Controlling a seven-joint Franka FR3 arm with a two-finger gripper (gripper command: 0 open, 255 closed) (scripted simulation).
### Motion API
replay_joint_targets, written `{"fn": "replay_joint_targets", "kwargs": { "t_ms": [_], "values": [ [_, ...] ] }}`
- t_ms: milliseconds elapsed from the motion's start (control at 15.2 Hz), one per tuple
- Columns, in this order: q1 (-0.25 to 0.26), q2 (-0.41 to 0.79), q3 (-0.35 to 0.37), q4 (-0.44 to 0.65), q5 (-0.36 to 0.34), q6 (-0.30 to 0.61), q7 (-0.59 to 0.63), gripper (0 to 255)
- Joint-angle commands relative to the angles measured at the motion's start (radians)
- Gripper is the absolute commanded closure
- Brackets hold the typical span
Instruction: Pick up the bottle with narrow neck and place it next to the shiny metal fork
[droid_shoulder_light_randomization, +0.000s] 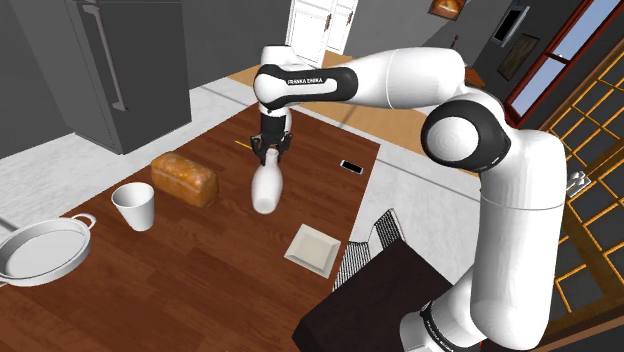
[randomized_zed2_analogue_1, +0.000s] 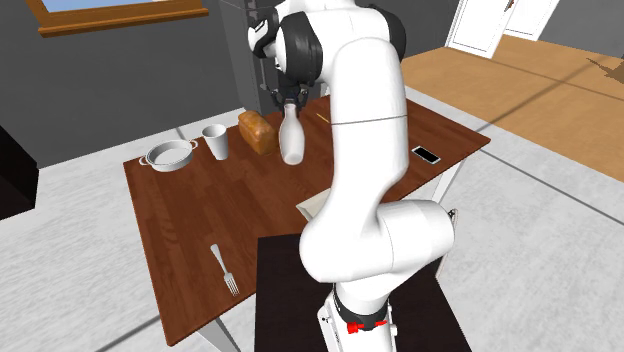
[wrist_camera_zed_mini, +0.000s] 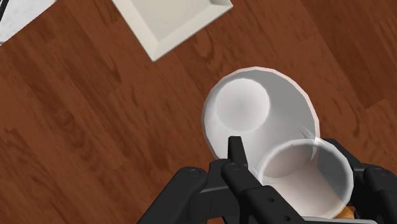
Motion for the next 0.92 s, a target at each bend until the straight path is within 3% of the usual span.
{"fn": "replay_joint_targets", "kwargs": {
  "t_ms": [0, 858],
  "values": [
    [0.000, -0.008, 0.000, 0.016, 0.000, -0.024, 0.001, 255],
    [0.001, -0.039, 0.002, 0.144, 0.001, -0.182, 0.006, 255]
  ]
}}
